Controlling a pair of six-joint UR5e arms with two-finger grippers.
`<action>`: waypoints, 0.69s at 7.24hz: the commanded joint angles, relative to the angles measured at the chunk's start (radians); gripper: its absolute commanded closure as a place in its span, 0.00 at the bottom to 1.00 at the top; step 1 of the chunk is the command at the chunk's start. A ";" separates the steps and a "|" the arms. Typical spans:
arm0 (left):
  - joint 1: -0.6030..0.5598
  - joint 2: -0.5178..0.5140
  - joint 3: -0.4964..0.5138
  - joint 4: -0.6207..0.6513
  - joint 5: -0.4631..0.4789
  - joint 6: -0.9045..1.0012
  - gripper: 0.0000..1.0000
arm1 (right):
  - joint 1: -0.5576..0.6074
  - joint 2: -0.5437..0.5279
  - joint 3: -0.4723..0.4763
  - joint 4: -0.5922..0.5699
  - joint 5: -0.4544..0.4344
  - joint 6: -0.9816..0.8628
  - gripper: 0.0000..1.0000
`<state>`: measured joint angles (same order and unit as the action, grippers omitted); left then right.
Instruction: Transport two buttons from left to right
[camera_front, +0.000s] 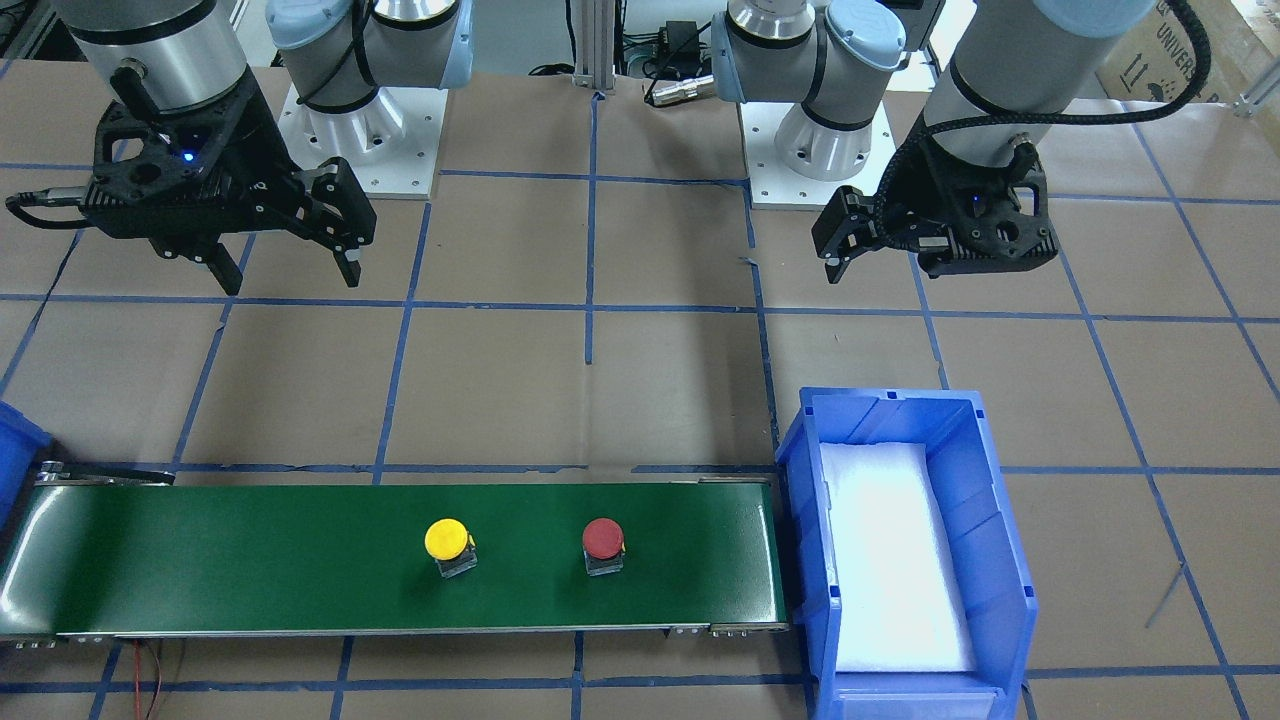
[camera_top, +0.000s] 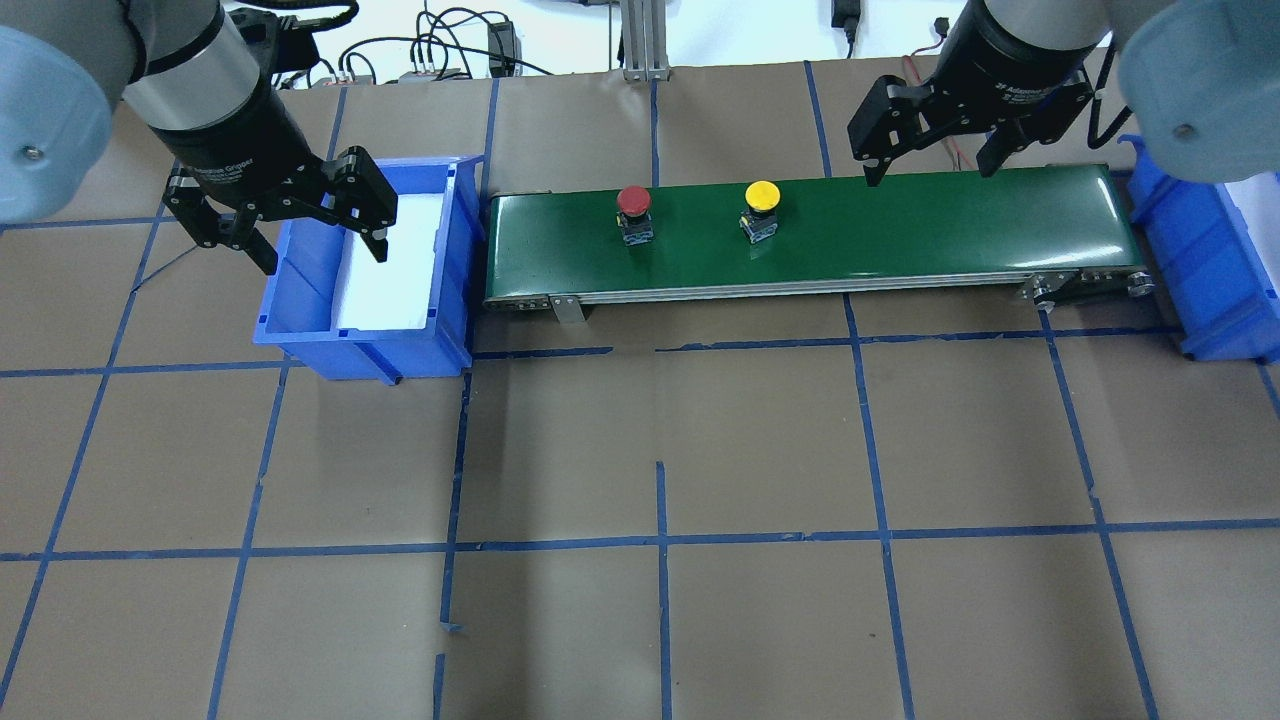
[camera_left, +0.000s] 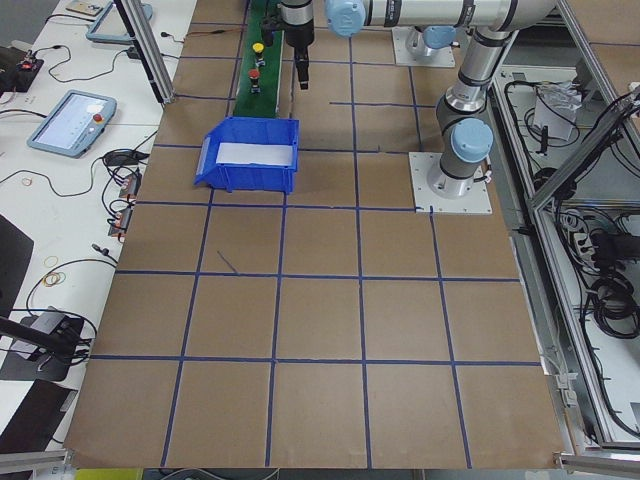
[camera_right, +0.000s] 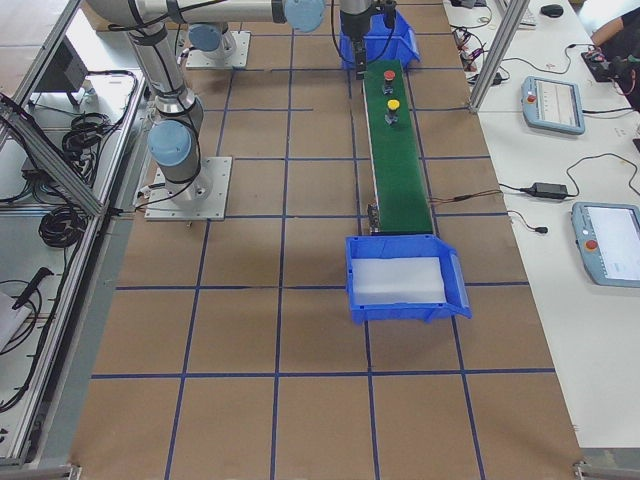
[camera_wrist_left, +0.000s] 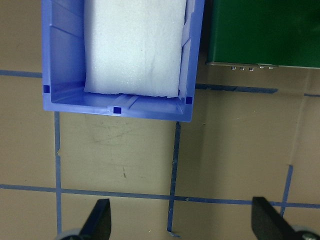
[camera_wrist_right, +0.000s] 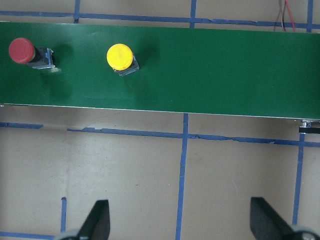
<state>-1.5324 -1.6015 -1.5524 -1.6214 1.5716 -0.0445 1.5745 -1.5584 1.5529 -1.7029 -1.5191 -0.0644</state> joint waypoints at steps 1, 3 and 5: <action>0.000 0.000 0.000 0.000 0.001 0.000 0.00 | -0.001 0.000 0.001 0.002 -0.003 0.000 0.00; 0.000 0.000 0.000 0.000 0.001 0.000 0.00 | 0.001 -0.008 0.004 0.015 -0.006 0.000 0.00; 0.000 0.000 0.000 0.000 0.001 0.000 0.00 | 0.001 -0.008 0.003 0.019 -0.007 0.000 0.00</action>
<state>-1.5324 -1.6015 -1.5524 -1.6214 1.5723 -0.0445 1.5773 -1.5654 1.5555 -1.6880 -1.5242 -0.0644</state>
